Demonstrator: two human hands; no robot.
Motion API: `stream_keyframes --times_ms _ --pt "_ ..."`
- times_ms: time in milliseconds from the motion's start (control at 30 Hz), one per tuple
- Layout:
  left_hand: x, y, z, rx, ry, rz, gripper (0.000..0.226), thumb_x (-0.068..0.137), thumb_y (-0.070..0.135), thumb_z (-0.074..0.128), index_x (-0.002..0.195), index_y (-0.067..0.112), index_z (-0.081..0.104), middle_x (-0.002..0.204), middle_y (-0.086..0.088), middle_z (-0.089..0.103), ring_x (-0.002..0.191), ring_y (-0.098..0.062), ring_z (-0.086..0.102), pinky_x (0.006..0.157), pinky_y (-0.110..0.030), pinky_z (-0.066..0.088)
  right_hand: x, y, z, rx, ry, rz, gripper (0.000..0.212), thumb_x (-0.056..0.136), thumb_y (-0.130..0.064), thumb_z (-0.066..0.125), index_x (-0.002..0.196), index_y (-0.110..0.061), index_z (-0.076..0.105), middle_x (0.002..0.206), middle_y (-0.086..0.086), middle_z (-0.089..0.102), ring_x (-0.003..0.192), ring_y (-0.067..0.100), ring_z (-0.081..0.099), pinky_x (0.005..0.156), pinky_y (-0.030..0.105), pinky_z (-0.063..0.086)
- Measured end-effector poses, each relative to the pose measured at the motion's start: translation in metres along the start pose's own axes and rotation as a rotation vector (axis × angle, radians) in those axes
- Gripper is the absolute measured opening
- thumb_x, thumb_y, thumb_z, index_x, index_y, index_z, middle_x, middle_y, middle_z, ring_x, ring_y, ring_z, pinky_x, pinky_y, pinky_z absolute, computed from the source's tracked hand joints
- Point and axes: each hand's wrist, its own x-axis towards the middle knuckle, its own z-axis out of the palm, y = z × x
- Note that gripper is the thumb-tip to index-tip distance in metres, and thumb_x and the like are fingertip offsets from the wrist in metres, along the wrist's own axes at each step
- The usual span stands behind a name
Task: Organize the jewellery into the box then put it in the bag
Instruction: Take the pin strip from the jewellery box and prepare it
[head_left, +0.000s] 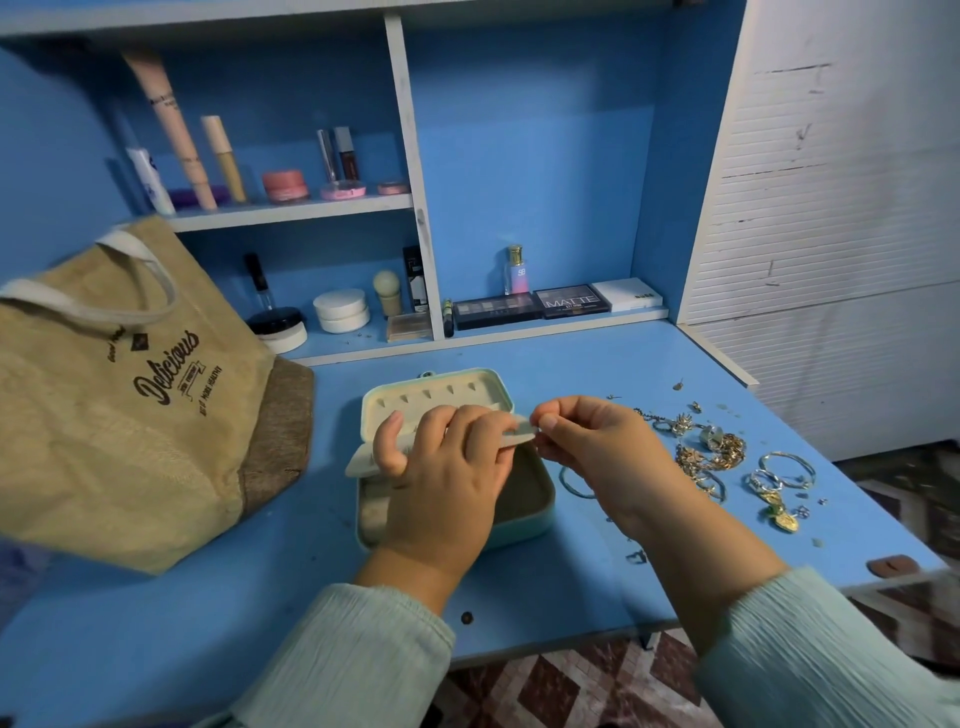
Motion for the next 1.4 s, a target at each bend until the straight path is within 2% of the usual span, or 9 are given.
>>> stream_keyframes --times_ms 67,133,367,500,600,667,800,1000,1400 --pt "-0.001 -0.001 -0.002 0.005 -0.027 -0.005 0.007 0.086 0.033 0.054 0.089 0.03 0.059 0.089 0.011 0.063 0.096 -0.014 0.046 0.093 -0.041 0.019 0.001 -0.002 -0.001 -0.069 0.02 -0.005 0.018 0.092 -0.009 0.055 0.078 -0.014 0.065 0.067 -0.002 0.06 0.066 0.01 0.054 0.084 0.037 0.053" --pt "-0.002 -0.002 -0.003 -0.007 -0.049 -0.003 0.006 0.083 0.032 0.058 0.082 0.03 0.064 0.089 0.012 0.063 0.096 -0.014 0.046 0.094 -0.041 0.017 0.001 -0.006 -0.001 -0.12 0.052 -0.041 0.018 0.091 -0.009 0.056 0.077 -0.016 0.065 0.067 -0.004 0.059 0.065 0.01 0.052 0.075 0.026 0.053" --pt "-0.004 -0.001 -0.002 -0.046 -0.072 -0.03 0.01 0.085 0.027 0.06 0.075 0.026 0.06 0.081 0.011 0.062 0.09 -0.014 0.047 0.095 -0.041 0.017 0.001 -0.015 0.004 -0.336 0.005 -0.123 0.02 0.09 -0.007 0.056 0.075 -0.019 0.062 0.069 0.0 0.063 0.057 0.009 0.054 0.066 0.02 0.05" --pt "-0.005 -0.001 -0.001 -0.061 -0.065 -0.038 0.011 0.083 0.025 0.064 0.074 0.026 0.059 0.079 0.011 0.061 0.09 -0.014 0.046 0.098 -0.041 0.011 0.003 -0.02 0.004 -0.492 0.004 -0.153 0.019 0.09 -0.008 0.055 0.077 -0.02 0.063 0.07 -0.001 0.063 0.052 0.005 0.049 0.049 0.006 0.04" --pt "-0.005 -0.001 0.001 -0.063 -0.058 -0.044 0.011 0.083 0.025 0.064 0.073 0.026 0.058 0.078 0.011 0.061 0.089 -0.013 0.046 0.099 -0.041 0.009 0.006 -0.02 0.005 -0.563 -0.012 -0.139 0.013 0.09 -0.014 0.057 0.083 -0.02 0.066 0.065 -0.007 0.056 0.046 0.001 0.043 0.04 0.004 0.032" --pt "-0.005 -0.001 0.001 -0.059 -0.053 -0.041 0.01 0.082 0.026 0.064 0.074 0.026 0.059 0.079 0.012 0.061 0.089 -0.013 0.045 0.099 -0.041 0.009 0.007 -0.018 0.007 -0.539 -0.027 -0.102 0.011 0.09 -0.015 0.058 0.085 -0.018 0.067 0.068 -0.006 0.059 0.049 -0.002 0.047 0.043 0.004 0.034" --pt "-0.006 -0.001 0.001 -0.087 -0.037 -0.028 0.012 0.077 0.022 0.07 0.077 0.026 0.058 0.08 0.011 0.062 0.09 -0.013 0.045 0.099 -0.042 0.009 0.01 -0.015 0.01 -0.488 -0.045 -0.019 0.01 0.088 -0.015 0.061 0.087 -0.015 0.07 0.08 0.004 0.067 0.073 0.012 0.054 0.06 0.015 0.042" --pt "-0.006 -0.001 0.0 -0.108 -0.049 -0.036 0.016 0.075 0.018 0.073 0.079 0.024 0.059 0.081 0.01 0.062 0.091 -0.013 0.045 0.1 -0.041 0.009 0.015 -0.016 0.008 -0.497 -0.049 0.039 0.008 0.085 -0.018 0.065 0.082 -0.015 0.072 0.082 0.007 0.069 0.078 0.015 0.057 0.07 0.024 0.045" --pt "-0.007 -0.001 -0.001 -0.137 -0.08 -0.028 0.012 0.075 0.015 0.071 0.076 0.023 0.062 0.082 0.01 0.063 0.091 -0.013 0.044 0.1 -0.041 0.007 0.015 -0.018 0.007 -0.451 -0.057 0.059 0.008 0.084 -0.011 0.067 0.087 -0.006 0.072 0.081 0.007 0.071 0.072 0.011 0.062 0.073 0.02 0.05"
